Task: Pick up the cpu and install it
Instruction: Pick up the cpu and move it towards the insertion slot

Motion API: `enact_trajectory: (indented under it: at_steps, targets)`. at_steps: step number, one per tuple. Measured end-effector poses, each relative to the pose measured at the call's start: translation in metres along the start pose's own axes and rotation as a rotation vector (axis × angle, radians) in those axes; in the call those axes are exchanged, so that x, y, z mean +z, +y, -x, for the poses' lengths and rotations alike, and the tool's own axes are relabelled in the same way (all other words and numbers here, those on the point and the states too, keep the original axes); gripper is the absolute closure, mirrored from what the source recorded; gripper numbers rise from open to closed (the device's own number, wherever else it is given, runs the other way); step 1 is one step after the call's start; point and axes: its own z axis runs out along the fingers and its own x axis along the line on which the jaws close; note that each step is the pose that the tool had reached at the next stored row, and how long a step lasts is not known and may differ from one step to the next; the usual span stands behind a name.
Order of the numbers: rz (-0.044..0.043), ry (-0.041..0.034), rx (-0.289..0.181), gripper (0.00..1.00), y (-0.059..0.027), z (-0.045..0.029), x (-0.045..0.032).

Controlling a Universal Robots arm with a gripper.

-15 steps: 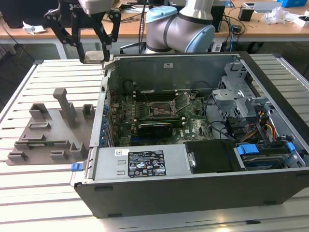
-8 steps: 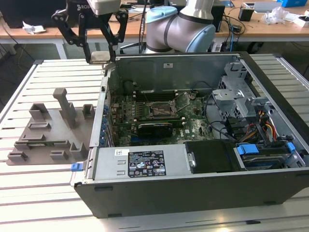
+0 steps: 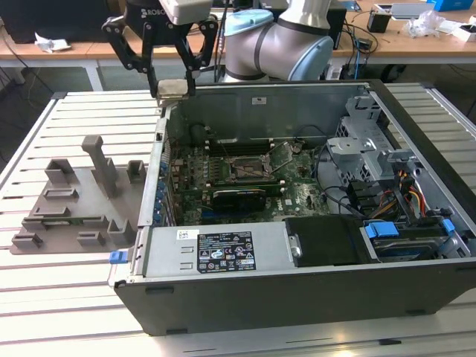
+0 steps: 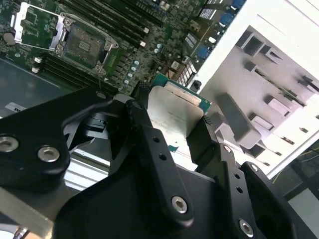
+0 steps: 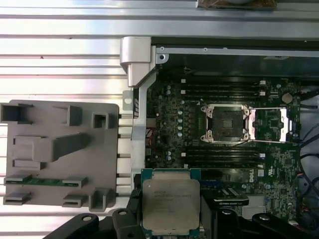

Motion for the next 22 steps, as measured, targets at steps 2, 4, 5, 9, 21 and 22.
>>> enact_trajectory:
  at_steps: [2,4,5,9,21,22]
  targets:
    - [-0.0001,0.0000,0.000,0.45,0.0000,0.0041,0.0005]
    - [-0.0002,0.0000,0.000,0.45,0.0000,0.0087,0.0011]
    - [-0.0002,0.0000,0.000,0.45,-0.0001,0.0103,0.0014]
    - [-0.0008,0.0007,0.000,0.45,0.0000,0.0224,0.0073]
    - [-0.0008,0.0053,0.000,0.45,0.0023,0.0516,0.0356]
    - [-0.0007,0.0054,0.000,0.45,0.0025,0.0534,0.0378]
